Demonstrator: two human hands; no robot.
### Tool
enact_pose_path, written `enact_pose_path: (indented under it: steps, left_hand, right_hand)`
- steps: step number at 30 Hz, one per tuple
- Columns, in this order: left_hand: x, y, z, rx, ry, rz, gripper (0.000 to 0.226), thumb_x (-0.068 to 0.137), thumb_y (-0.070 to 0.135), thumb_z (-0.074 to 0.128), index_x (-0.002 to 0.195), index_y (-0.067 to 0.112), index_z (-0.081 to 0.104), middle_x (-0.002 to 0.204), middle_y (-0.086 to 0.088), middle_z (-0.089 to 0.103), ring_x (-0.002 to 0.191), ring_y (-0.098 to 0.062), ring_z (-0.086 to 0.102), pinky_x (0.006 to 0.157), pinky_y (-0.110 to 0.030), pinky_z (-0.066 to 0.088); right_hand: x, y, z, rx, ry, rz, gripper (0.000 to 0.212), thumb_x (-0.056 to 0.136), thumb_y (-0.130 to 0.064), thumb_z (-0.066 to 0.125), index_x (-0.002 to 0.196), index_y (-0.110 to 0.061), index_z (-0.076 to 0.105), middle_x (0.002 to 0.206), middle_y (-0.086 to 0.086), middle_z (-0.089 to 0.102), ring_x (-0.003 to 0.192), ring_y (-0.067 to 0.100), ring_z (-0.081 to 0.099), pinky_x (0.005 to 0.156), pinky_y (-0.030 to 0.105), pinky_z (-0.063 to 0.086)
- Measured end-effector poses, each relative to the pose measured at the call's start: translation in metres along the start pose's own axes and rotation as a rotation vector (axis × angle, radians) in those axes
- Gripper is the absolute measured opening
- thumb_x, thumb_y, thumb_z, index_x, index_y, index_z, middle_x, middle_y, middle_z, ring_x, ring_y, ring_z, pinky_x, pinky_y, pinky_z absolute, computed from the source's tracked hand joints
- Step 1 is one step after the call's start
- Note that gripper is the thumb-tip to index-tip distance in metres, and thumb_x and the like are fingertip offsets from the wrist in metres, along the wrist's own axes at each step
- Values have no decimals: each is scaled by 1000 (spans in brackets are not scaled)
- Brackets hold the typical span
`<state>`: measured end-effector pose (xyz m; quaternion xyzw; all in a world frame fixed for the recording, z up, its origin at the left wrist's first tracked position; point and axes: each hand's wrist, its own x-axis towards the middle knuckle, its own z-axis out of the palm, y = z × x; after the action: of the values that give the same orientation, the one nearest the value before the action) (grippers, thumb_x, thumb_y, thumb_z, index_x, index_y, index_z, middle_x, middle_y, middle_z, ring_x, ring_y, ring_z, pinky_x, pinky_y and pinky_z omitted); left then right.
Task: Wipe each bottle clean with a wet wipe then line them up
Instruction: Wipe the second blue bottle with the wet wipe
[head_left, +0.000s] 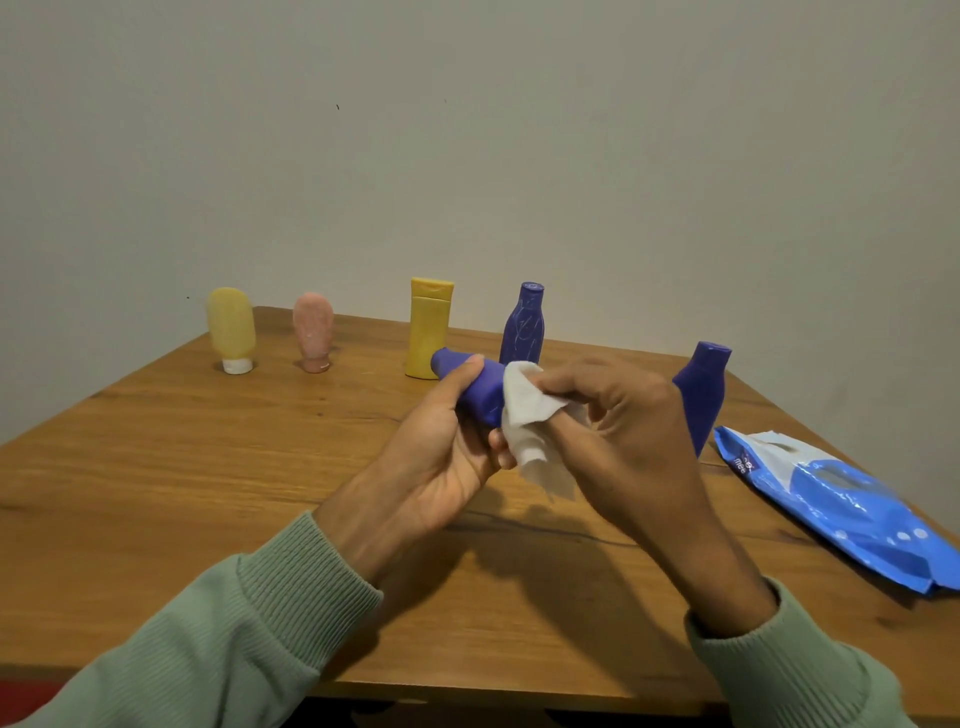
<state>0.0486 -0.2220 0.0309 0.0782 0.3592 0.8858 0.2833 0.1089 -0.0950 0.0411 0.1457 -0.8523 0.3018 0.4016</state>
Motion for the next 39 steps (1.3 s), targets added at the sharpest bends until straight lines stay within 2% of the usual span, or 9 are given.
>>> enact_pose_path:
  steps: [3, 9, 13, 17, 22, 27, 30, 33, 39]
  left_hand:
    - [-3, 2, 0, -76, -32, -55, 37, 98, 30, 50, 112, -3, 52, 79, -19, 67, 61, -25, 70, 48, -32, 57]
    - [-1, -1, 1, 53, -20, 16, 36, 101, 32, 40, 105, -1, 56, 70, -11, 53, 42, -11, 47, 38, -20, 39]
    - [-1, 1, -1, 42, -16, -27, 35, 99, 34, 45, 102, 2, 58, 74, -13, 66, 58, -19, 63, 57, -30, 48]
    - [-1, -1, 2, 36, -26, 5, 36, 100, 31, 41, 107, -1, 54, 65, -11, 55, 40, -12, 47, 35, -20, 40]
    - [-5, 1, 2, 11, -44, -46, 36, 99, 33, 45, 113, 0, 51, 72, -14, 64, 51, -20, 65, 37, -24, 48]
    - [-7, 1, 7, 57, -34, 21, 29, 101, 29, 41, 104, 1, 50, 62, -8, 46, 40, -12, 40, 35, -19, 36]
    - [-7, 1, 8, 57, -17, 26, 25, 100, 29, 43, 100, 5, 47, 58, -6, 45, 42, -12, 38, 36, -20, 35]
    - [-8, 0, 8, 55, -29, 25, 30, 100, 30, 42, 110, 2, 48, 63, -8, 48, 41, -12, 40, 36, -19, 36]
    - [-10, 0, 8, 9, -52, -21, 43, 100, 31, 42, 128, -2, 48, 76, -17, 62, 46, -21, 63, 33, -23, 46]
  right_hand:
    - [-6, -4, 9, -31, -37, -79, 25, 75, -13, 68, 100, -10, 70, 90, -6, 62, 76, -2, 56, 74, 4, 44]
    - [-3, 6, 5, -96, 100, -32, 25, 75, -4, 72, 99, -10, 70, 91, -2, 65, 80, -1, 55, 77, 7, 47]
    - [-7, 0, 10, -50, 32, -92, 25, 74, -10, 70, 99, -9, 70, 92, 1, 66, 82, 3, 57, 77, 9, 48]
    - [-4, 6, 6, -54, 150, -64, 23, 75, -6, 71, 98, -10, 70, 91, 0, 66, 82, 1, 56, 74, 7, 47]
    - [-8, 0, 11, 5, 54, -143, 25, 75, -15, 70, 100, -10, 69, 94, 2, 66, 87, 6, 58, 73, 13, 50]
    - [0, 9, -4, -69, 186, -89, 20, 79, -7, 69, 99, -8, 70, 92, -4, 62, 80, -1, 55, 68, 6, 44]
    - [4, 14, -12, -76, 216, -51, 21, 81, -6, 70, 102, -8, 69, 94, -4, 63, 83, -9, 54, 68, 2, 41]
    - [4, 11, -12, -39, 188, -75, 22, 81, -10, 69, 102, -9, 69, 94, -7, 60, 87, -11, 53, 68, 2, 41]
    - [-2, 3, 4, 39, 6, -198, 27, 78, -30, 63, 101, -16, 68, 96, -1, 65, 90, 10, 61, 73, 29, 54]
